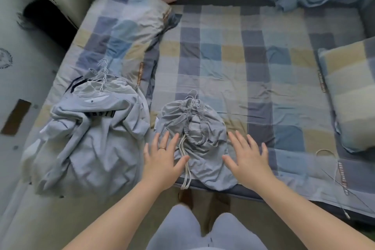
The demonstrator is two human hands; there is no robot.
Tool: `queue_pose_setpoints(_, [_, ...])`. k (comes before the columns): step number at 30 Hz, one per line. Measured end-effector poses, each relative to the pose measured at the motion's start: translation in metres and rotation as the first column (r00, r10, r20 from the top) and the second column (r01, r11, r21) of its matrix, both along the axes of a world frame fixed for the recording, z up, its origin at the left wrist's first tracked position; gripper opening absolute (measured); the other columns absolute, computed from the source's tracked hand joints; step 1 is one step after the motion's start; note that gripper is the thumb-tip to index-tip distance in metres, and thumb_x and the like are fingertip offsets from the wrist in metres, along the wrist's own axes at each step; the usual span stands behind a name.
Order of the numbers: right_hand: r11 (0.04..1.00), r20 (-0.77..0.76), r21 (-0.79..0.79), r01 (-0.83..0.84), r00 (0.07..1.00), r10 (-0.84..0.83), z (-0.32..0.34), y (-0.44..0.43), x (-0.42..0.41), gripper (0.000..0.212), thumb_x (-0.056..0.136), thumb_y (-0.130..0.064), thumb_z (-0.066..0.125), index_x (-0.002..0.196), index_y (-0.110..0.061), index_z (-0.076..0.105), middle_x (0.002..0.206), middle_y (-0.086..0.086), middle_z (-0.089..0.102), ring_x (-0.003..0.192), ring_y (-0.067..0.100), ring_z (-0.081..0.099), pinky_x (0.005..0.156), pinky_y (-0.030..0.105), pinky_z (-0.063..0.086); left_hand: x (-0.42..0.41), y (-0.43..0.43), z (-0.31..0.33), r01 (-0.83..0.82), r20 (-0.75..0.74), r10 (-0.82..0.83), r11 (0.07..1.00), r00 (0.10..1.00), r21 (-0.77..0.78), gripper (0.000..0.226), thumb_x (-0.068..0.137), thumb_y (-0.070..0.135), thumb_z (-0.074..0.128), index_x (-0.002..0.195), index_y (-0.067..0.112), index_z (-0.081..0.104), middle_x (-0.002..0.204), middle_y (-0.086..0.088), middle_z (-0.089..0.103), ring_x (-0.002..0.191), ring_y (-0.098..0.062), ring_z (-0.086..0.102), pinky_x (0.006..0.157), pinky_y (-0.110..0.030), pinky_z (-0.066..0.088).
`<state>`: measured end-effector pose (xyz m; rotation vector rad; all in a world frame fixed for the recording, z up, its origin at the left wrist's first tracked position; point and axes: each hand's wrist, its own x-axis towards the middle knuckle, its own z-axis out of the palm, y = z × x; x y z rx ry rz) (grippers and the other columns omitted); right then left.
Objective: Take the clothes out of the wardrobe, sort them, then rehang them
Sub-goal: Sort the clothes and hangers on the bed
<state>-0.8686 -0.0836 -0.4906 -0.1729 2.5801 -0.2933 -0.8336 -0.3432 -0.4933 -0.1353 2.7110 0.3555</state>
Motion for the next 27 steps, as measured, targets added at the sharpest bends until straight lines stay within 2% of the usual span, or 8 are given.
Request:
queue_pose_setpoints(5, [0.998,0.091,0.053,0.046,0.995,-0.05,-0.065,-0.026,-0.043,0.07,0.097,-0.061,0.027,0.154,-0.037,-0.005,0.163,-0.014,-0.004,0.15,0.019,-0.002,0.118,0.055,0.005,-0.049,-0.026,-0.063,0.011,0.114,-0.017,0.999,0.993,0.048,0.074,0.093,0.072,0.028,0.157,0.041,0.009,0.168,0.007,0.002,0.152,-0.018,-0.01,0.122,-0.051,-0.002])
queue_pose_setpoints(10, [0.989,0.154,0.124,0.079,0.983,-0.098,-0.166,-0.049,-0.086,0.068,0.097,-0.061,0.025,0.154,-0.038,-0.004,0.163,-0.014,-0.001,0.15,0.018,-0.001,0.118,0.054,0.007,-0.115,-0.052,-0.169,0.066,0.183,-0.078,0.995,0.98,0.071,0.077,0.089,0.076,0.023,0.156,0.041,0.011,0.167,0.005,0.01,0.153,-0.019,-0.005,0.121,-0.051,0.001])
queue_pose_setpoints(17, [0.987,0.17,0.16,-0.011,0.985,-0.017,-0.283,-0.064,-0.144,0.065,0.097,-0.055,0.032,0.152,-0.036,0.004,0.162,-0.01,0.012,0.148,0.021,0.011,0.115,0.053,0.013,-0.184,-0.082,-0.299,0.099,0.242,-0.103,0.995,0.965,0.026,0.076,0.091,0.07,0.033,0.156,0.035,0.016,0.165,0.001,0.018,0.152,-0.026,0.007,0.12,-0.053,0.01])
queue_pose_setpoints(20, [0.989,0.122,0.146,-0.025,0.992,0.007,-0.328,-0.067,-0.175,0.066,0.095,-0.052,0.037,0.152,-0.035,0.009,0.16,-0.009,0.017,0.146,0.02,0.016,0.113,0.05,0.018,-0.215,-0.089,-0.344,0.158,0.192,-0.155,0.987,0.969,-0.001,0.072,0.092,0.066,0.036,0.155,0.033,0.022,0.163,0.0,0.025,0.151,-0.026,0.014,0.12,-0.052,0.015])
queue_pose_setpoints(24, [0.994,0.068,0.104,-0.021,0.998,0.014,-0.379,-0.072,-0.215,0.066,0.095,-0.048,0.04,0.153,-0.033,0.013,0.159,-0.007,0.024,0.144,0.023,0.024,0.111,0.051,0.022,-0.255,-0.091,-0.387,0.112,0.054,-0.113,0.993,0.992,0.033,0.064,0.096,0.055,0.044,0.151,0.026,0.033,0.155,-0.004,0.04,0.143,-0.029,0.03,0.113,-0.05,0.025])
queue_pose_setpoints(27, [0.996,0.098,0.079,-0.045,0.994,0.037,-0.407,-0.076,-0.233,0.066,0.094,-0.046,0.041,0.153,-0.033,0.013,0.157,-0.004,0.028,0.141,0.025,0.028,0.11,0.05,0.025,-0.275,-0.09,-0.408,0.053,0.075,-0.056,0.998,0.996,0.038,0.057,0.098,0.052,0.043,0.147,0.023,0.037,0.145,-0.011,0.051,0.132,-0.035,0.045,0.103,-0.052,0.037])
